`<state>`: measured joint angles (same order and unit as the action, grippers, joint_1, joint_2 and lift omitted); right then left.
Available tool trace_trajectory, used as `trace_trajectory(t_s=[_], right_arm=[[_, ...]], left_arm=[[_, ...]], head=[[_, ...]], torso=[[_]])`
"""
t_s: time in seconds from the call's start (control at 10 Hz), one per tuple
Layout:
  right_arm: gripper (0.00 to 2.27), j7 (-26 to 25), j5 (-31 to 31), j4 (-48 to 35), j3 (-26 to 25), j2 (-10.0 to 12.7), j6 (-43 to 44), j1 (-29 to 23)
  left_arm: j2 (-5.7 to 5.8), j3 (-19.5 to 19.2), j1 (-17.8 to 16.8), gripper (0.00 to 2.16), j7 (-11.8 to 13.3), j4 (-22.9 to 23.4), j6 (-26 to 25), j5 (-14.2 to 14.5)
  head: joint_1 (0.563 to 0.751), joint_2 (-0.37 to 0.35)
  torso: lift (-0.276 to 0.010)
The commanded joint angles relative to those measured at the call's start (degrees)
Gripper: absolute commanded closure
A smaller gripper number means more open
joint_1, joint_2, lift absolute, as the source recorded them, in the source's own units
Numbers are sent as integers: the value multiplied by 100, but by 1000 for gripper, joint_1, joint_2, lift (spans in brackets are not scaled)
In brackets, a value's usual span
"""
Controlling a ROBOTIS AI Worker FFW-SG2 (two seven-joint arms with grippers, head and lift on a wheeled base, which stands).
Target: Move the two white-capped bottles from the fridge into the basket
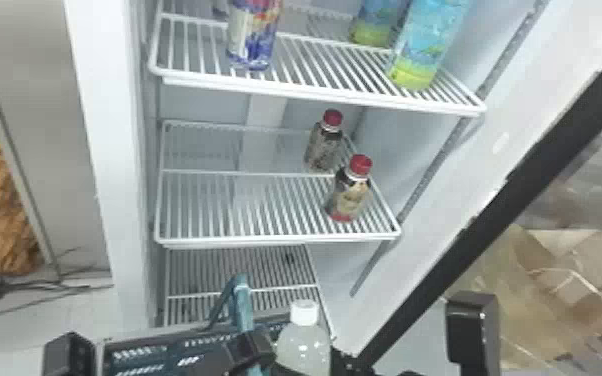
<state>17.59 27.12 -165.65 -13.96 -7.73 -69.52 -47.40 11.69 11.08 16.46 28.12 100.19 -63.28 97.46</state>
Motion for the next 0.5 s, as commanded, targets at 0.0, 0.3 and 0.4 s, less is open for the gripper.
trace_trajectory(t_s=[0.0,0.3,0.4], right_arm=[[707,-1,-4,7,-33,9,-8,1],[337,-98,-27,-64,-44,17,160,-55],[325,-133,-38,-120,-44,17,217,-84]], left_arm=[[0,0,-1,1118,1,0,0,0],[0,12,13,1119,1,0,0,0],[0,12,13,1119,1,0,0,0]], head=[[695,-350],[695,-350],[695,-350]], torso=[[-260],[-260],[-260]])
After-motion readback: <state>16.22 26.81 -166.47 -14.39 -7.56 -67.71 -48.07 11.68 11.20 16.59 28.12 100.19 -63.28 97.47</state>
